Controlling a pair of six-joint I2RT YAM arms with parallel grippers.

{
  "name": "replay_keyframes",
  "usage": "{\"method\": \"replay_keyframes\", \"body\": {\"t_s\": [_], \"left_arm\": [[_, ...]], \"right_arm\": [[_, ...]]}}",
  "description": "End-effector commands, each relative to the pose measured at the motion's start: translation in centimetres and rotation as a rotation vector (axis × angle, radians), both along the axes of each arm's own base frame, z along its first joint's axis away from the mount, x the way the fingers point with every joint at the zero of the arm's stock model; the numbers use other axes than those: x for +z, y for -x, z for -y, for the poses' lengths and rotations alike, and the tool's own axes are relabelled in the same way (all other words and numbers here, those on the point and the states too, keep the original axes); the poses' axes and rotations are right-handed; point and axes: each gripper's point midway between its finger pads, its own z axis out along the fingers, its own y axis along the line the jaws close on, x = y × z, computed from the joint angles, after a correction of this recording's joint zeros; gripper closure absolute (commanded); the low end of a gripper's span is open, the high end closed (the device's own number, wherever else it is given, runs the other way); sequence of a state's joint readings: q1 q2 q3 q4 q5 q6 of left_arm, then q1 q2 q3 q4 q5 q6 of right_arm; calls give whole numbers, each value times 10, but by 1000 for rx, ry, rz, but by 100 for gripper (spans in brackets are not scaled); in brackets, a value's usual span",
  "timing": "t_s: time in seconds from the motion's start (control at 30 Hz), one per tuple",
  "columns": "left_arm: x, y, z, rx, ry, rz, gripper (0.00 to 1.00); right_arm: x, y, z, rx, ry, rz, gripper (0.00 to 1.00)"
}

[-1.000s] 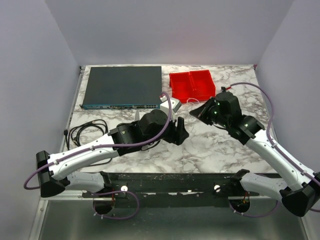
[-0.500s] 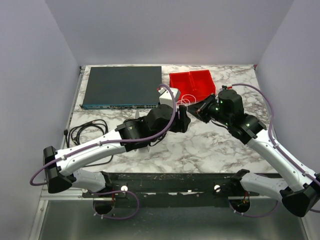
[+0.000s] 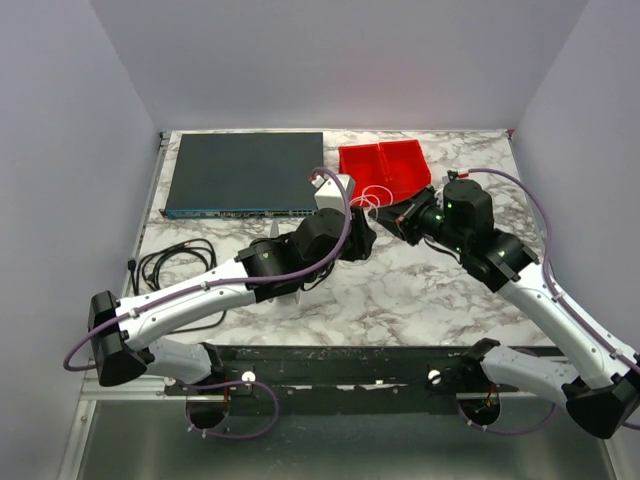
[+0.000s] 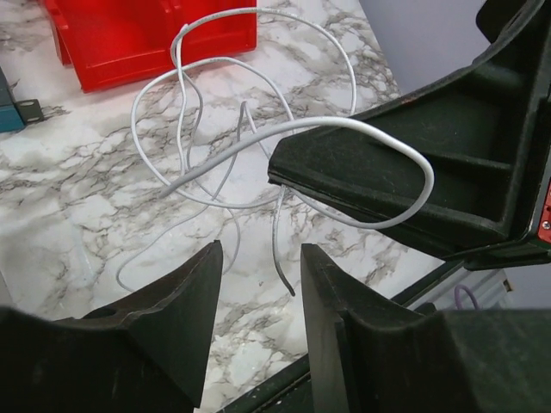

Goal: Wrap the cables

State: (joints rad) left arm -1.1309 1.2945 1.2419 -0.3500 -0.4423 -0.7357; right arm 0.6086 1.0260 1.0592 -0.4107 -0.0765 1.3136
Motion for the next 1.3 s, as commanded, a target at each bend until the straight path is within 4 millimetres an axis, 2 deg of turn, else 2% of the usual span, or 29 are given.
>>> {"method": "replay_keyframes", "body": {"t_s": [0.0, 0.07, 0.13, 0.27, 0.37, 0.4, 0.57, 0.63, 0.7, 0.8, 0.9, 1.1, 1.27], "left_arm": [[7, -6, 2, 26, 63, 11, 59], [9, -6, 3, 22, 82, 16, 62], [11, -4, 6, 6, 89, 24, 70], [13, 2, 13, -59, 88, 29, 100], [16, 10, 10, -97, 90, 35, 100], [17, 12, 7, -111, 78, 40, 100], [28, 30, -9, -202, -19, 33, 100], [34, 38, -16, -240, -50, 30, 100], [39, 45, -21, -283, -75, 30, 100], [50, 48, -28, -318, -112, 28, 100], [65, 46, -32, -329, -133, 60, 100], [70, 30, -29, -330, -184, 41, 100], [77, 16, -26, -339, -154, 11, 100]], "right_arm": [[18, 5, -2, 15, -55, 26, 99], [17, 5, -2, 14, -57, 24, 99], [15, 6, 0, 7, -56, 20, 99], [12, 5, 4, -14, -46, 23, 99], [9, 3, 11, -44, -11, 30, 99], [6, 1, 14, -58, 10, 33, 97], [-22, -20, 61, -259, 268, 51, 25], [-30, -26, 83, -334, 385, 63, 14], [-32, -30, 98, -378, 464, 79, 8], [-22, -31, 103, -368, 521, 126, 6], [0, -31, 100, -318, 538, 223, 6], [50, -12, 82, -170, 457, 466, 8], [63, 9, 54, 24, 398, 603, 19]]}}
